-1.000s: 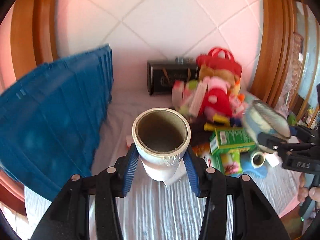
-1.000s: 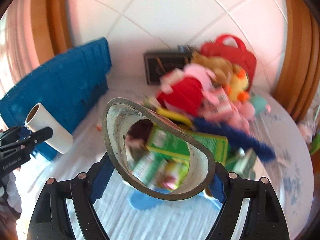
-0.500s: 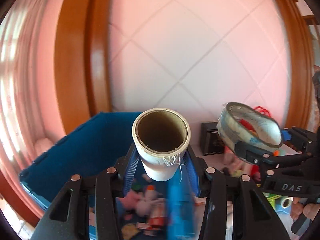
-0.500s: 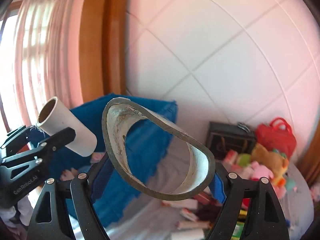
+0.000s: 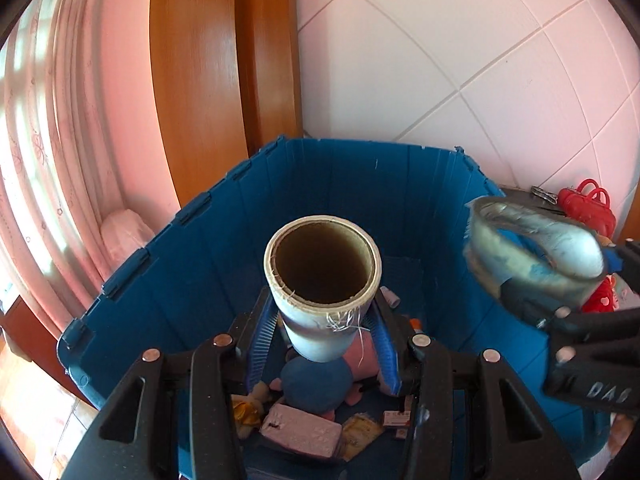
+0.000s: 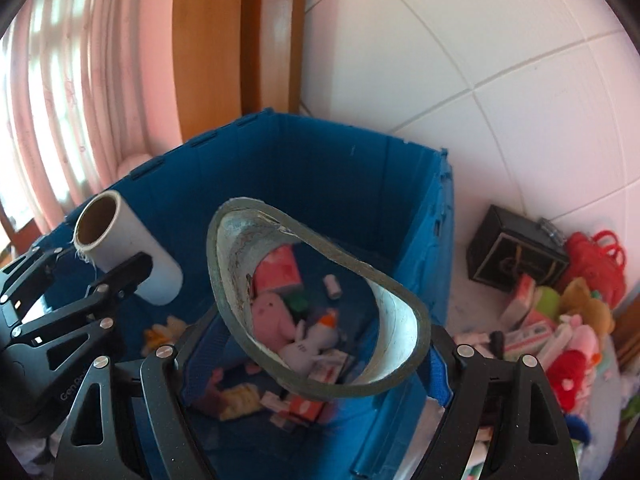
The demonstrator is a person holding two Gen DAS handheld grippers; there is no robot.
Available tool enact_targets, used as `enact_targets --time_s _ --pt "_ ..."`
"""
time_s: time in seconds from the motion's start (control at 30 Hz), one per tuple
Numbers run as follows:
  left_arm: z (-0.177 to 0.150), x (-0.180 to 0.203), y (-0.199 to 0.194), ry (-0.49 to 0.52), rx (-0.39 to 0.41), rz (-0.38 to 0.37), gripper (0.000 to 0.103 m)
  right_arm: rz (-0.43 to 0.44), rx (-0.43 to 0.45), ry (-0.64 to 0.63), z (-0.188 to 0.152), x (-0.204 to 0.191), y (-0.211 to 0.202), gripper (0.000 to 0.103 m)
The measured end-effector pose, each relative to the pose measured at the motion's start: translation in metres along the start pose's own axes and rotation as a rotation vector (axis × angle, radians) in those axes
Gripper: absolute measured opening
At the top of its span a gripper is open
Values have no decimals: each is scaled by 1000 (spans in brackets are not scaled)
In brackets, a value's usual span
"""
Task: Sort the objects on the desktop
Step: 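Carry the paper roll and tape roll into the crate and release both, then move both open tools back toward the pile on the table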
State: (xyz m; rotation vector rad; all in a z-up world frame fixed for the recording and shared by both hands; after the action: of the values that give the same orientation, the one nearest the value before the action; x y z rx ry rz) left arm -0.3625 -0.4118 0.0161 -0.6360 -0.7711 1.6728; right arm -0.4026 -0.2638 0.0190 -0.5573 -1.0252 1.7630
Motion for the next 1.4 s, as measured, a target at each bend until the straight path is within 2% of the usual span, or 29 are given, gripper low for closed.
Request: enact_targets --time_s 0.13,0.23,0.27,0.33,0.43,0.6,0.83,1.0,1.23,1.4 --pt "1 -10 5 2 -24 -25 46 -28 -21 -1 -1 -6 3 83" --pt "-8 -2 -2 19 -17 -25 47 -45 -31 -23 -2 -16 3 84" --pt "-12 1 -5 21 -13 -23 49 -56 -33 -30 -3 -19 4 84" --pt "-14 0 -8 22 0 -18 60 -78 -34 -44 -4 -21 5 84" --pt "-16 -4 -15 10 19 -19 65 -89 -13 -55 -6 -24 1 86" --pt "-20 -11 -22 -10 28 -15 66 -105 45 -58 -9 -22 -12 103" --pt "-30 -17 -32 -36 37 -23 66 -119 102 -60 -18 -20 -29 103" --pt "-38 -17 -49 -58 76 -48 66 -99 168 -50 -34 -16 -50 103" --pt "-50 18 -87 -6 193 -118 66 -86 296 65 -82 27 -92 103" --pt "-57 72 -110 77 258 -216 66 -129 296 203 -127 83 -104 103"
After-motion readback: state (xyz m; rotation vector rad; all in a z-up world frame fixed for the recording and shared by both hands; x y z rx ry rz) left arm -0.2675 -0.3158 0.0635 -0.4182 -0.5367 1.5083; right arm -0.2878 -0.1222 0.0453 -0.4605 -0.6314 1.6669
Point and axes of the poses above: each gripper's, at about its wrist camera, not at the fingertips, and y roughly the way its jaws point, x to its right, z to its top, the point moved 5 cm from there along y, roughly the way its jaws point, and after that the axes turned 15 degrees about -x, right-handed, at the moved point
